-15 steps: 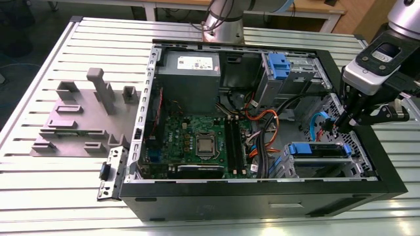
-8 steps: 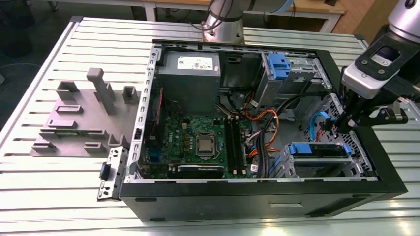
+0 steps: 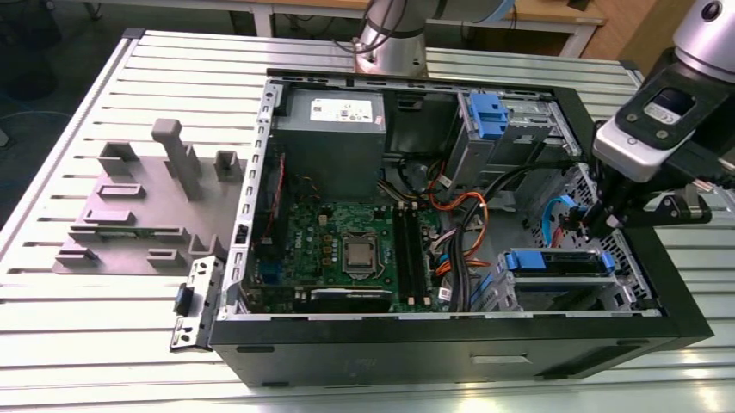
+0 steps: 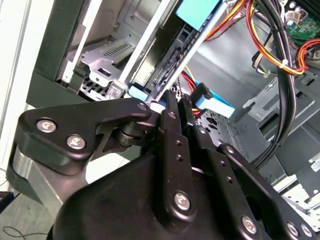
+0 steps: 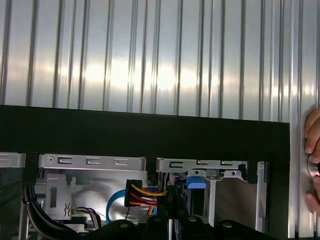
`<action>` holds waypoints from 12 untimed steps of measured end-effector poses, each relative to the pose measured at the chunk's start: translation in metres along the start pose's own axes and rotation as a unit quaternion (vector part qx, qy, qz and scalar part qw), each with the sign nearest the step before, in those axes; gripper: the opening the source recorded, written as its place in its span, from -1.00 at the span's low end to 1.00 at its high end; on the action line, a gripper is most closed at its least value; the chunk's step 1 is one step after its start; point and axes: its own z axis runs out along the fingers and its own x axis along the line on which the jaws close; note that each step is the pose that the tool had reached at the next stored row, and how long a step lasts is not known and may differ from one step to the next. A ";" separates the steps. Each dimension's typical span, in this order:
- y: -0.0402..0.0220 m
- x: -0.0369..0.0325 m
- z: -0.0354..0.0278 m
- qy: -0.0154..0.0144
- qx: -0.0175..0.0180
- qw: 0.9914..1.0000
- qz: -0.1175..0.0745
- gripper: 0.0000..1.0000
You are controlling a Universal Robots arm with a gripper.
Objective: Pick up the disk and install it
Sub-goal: 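Insert the first disk wire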
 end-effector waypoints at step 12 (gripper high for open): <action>-0.0136 -0.0066 0.0027 -0.001 -0.022 1.000 -0.002 -0.65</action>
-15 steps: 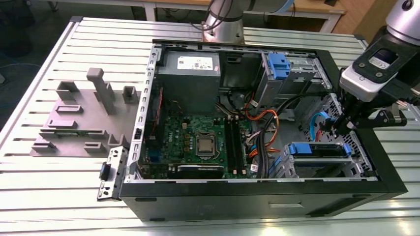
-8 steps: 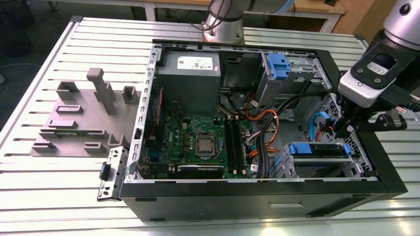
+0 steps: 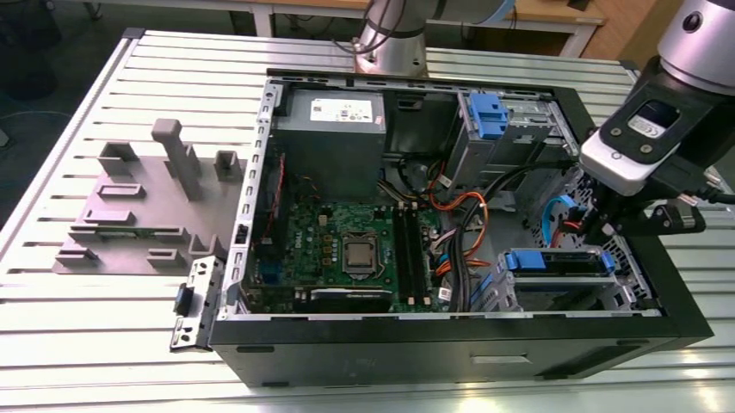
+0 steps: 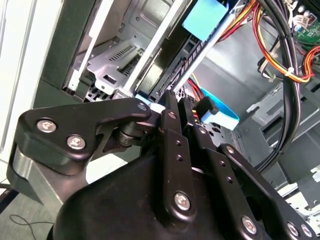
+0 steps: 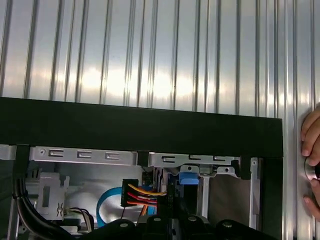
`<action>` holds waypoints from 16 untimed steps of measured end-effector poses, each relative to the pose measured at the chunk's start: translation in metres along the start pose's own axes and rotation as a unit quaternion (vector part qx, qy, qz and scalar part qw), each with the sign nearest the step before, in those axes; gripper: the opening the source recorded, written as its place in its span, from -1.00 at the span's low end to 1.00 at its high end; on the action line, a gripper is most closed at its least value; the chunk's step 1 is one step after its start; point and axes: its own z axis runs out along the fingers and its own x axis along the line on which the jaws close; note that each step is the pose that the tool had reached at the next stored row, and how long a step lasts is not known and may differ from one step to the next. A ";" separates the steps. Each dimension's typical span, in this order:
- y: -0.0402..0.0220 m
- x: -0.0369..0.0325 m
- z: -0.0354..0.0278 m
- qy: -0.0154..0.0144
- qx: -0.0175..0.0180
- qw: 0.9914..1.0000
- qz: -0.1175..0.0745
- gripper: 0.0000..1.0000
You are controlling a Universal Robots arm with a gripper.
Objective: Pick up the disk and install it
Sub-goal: 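Insert the first disk wire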
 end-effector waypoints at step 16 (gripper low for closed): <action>-0.0057 -0.0071 0.0029 0.000 -0.006 1.000 -0.001 -0.65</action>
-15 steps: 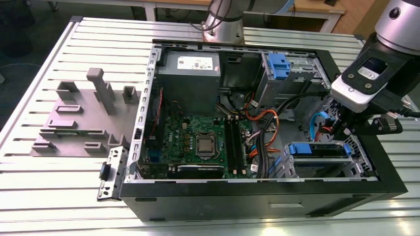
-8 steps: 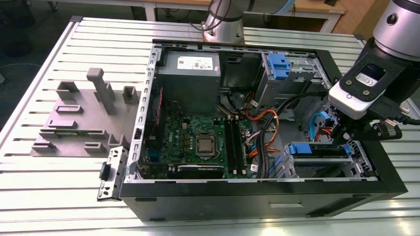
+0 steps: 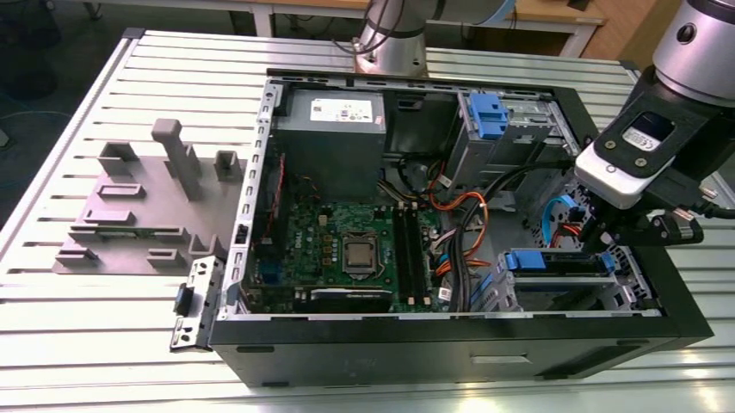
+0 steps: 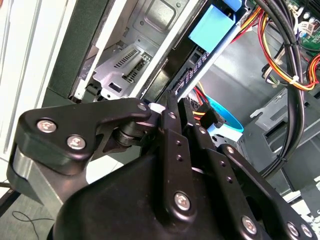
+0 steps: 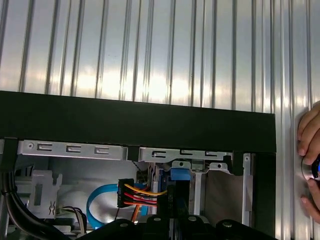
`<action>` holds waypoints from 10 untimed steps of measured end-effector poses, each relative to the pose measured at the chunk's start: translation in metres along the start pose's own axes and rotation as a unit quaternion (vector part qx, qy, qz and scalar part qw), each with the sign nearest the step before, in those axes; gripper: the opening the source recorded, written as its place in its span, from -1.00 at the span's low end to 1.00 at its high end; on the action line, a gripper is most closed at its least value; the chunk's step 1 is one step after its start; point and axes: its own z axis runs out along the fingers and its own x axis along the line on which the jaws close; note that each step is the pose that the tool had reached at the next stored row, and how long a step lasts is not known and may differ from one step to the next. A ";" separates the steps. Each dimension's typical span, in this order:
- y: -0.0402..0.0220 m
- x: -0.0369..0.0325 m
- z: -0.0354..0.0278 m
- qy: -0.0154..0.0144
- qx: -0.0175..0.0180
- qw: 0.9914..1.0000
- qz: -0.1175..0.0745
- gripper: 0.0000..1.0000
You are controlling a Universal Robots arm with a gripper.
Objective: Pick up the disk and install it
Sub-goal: 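Insert the first disk wire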
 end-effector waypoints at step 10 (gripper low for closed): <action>-0.0058 -0.0010 -0.0002 0.001 -0.009 1.000 0.001 -0.65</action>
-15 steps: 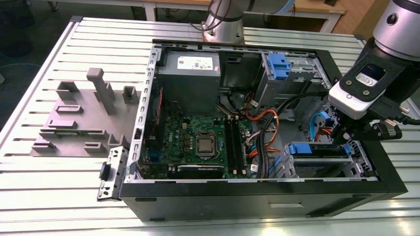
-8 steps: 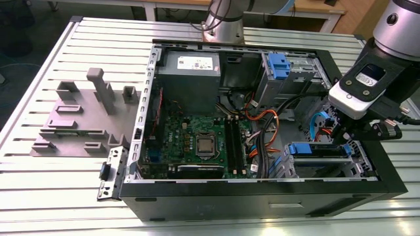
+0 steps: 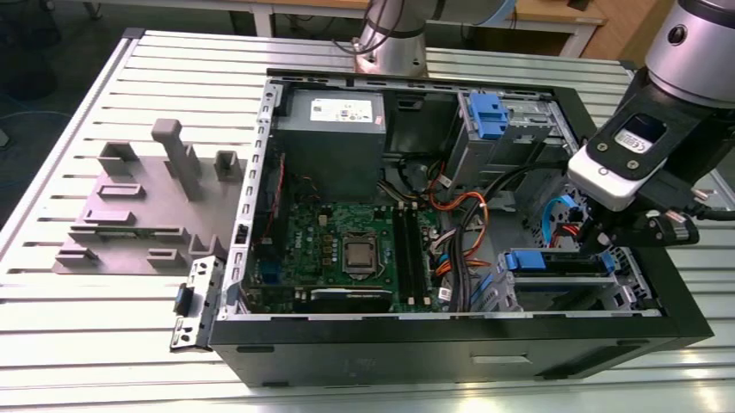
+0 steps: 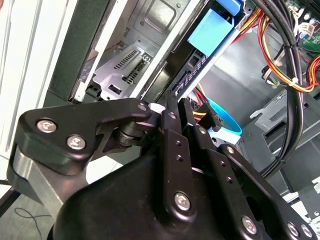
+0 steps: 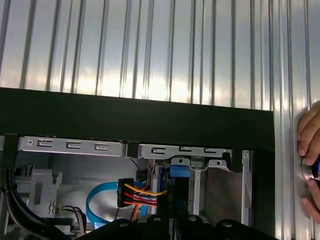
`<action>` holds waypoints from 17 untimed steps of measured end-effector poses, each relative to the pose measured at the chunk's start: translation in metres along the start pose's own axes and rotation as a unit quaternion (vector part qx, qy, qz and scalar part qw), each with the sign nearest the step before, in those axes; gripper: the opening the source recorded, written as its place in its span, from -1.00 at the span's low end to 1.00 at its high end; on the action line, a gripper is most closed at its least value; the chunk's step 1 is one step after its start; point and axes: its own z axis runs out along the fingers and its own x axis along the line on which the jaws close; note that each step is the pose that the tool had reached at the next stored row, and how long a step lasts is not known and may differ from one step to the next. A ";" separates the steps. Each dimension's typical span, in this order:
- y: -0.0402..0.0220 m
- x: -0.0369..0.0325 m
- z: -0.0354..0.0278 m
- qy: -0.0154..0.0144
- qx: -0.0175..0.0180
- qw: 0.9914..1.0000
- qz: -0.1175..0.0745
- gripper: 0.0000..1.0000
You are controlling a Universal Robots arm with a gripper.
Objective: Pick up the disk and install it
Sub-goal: 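Insert the first disk wire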
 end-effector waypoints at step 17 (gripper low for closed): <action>-0.0124 -0.0090 0.0088 0.028 -0.023 0.999 0.004 -0.65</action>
